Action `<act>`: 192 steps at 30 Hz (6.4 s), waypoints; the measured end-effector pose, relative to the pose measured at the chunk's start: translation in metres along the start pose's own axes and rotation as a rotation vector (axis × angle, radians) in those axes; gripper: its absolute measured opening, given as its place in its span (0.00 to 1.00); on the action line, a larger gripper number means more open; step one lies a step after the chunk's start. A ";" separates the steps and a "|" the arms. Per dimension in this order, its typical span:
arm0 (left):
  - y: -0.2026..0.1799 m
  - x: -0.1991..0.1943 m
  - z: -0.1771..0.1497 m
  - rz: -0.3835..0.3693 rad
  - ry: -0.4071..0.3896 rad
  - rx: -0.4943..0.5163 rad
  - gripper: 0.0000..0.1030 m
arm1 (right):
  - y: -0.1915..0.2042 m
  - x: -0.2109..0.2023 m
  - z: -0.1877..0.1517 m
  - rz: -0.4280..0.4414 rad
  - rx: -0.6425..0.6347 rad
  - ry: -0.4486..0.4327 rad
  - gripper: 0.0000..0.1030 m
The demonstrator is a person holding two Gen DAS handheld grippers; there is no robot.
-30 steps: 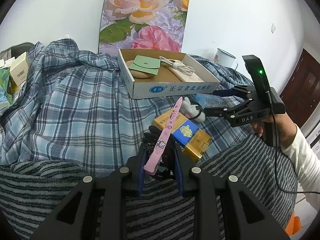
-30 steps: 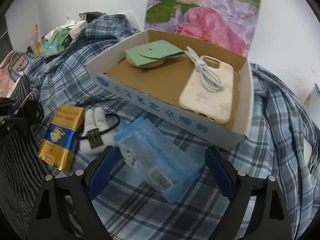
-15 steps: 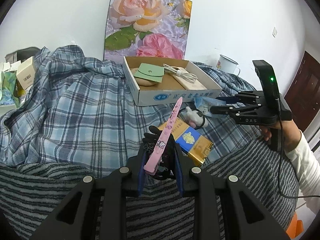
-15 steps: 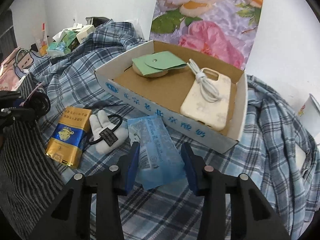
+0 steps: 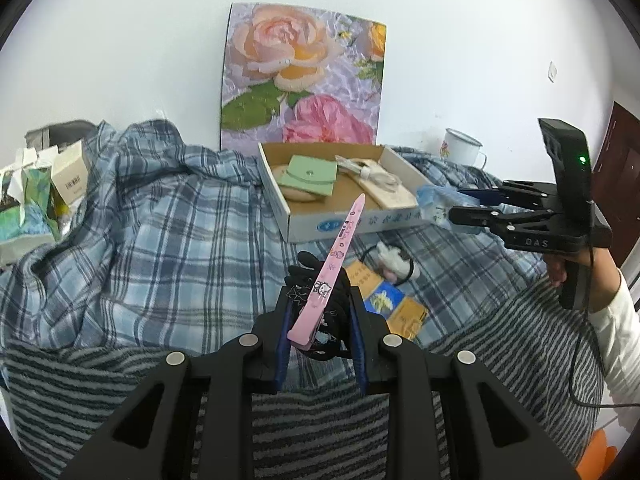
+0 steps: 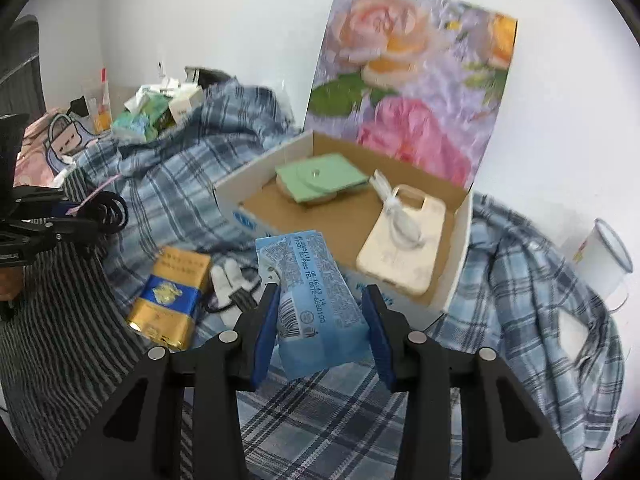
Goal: Organize soft objects
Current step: 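Lower the right tool onto the clear blue plastic case and grasp it while left holds strap, then lift the blue case with the right tool while the left tool carries the strap up, then lower the strap into the box with left tool while right lowers the case, then open both tools to release strap and case into the box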
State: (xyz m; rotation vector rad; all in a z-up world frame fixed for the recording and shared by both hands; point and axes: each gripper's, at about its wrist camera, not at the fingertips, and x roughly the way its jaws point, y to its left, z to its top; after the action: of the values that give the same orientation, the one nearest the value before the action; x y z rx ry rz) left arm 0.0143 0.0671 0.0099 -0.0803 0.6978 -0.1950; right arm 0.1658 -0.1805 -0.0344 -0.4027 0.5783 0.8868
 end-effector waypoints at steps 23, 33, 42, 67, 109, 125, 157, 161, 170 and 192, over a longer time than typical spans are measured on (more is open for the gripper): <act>-0.047 -0.069 0.095 0.050 -0.288 0.146 0.26 | 0.001 -0.106 0.075 -0.096 0.013 -0.370 0.40; -0.062 -0.074 0.134 0.056 -0.348 0.164 0.26 | 0.005 -0.142 0.106 -0.137 -0.029 -0.449 0.40; -0.080 -0.079 0.162 0.040 -0.391 0.202 0.26 | -0.003 -0.166 0.124 -0.159 -0.026 -0.508 0.40; -0.092 -0.003 0.213 -0.027 -0.374 0.143 0.26 | -0.043 -0.130 0.127 -0.149 0.113 -0.561 0.40; -0.049 0.114 0.192 0.026 -0.093 0.086 0.26 | -0.074 -0.001 0.109 -0.113 0.219 -0.315 0.40; -0.042 0.158 0.179 0.037 0.023 0.076 0.26 | -0.085 0.049 0.093 -0.084 0.262 -0.190 0.40; -0.038 0.220 0.147 0.035 0.203 0.077 0.26 | -0.092 0.117 0.061 -0.045 0.304 0.043 0.40; -0.036 0.223 0.145 0.032 0.209 0.076 0.26 | -0.091 0.119 0.061 -0.049 0.302 0.052 0.40; -0.033 0.222 0.147 0.045 0.198 0.060 0.44 | -0.099 0.120 0.059 -0.148 0.336 0.077 0.69; -0.014 0.198 0.163 0.104 0.075 0.016 1.00 | -0.119 0.099 0.065 -0.170 0.405 0.015 0.99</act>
State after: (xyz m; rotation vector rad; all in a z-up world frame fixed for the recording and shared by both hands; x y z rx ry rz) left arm 0.2652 0.0146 0.0115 -0.0210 0.7729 -0.1044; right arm 0.3315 -0.1536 -0.0347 -0.0893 0.7089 0.5858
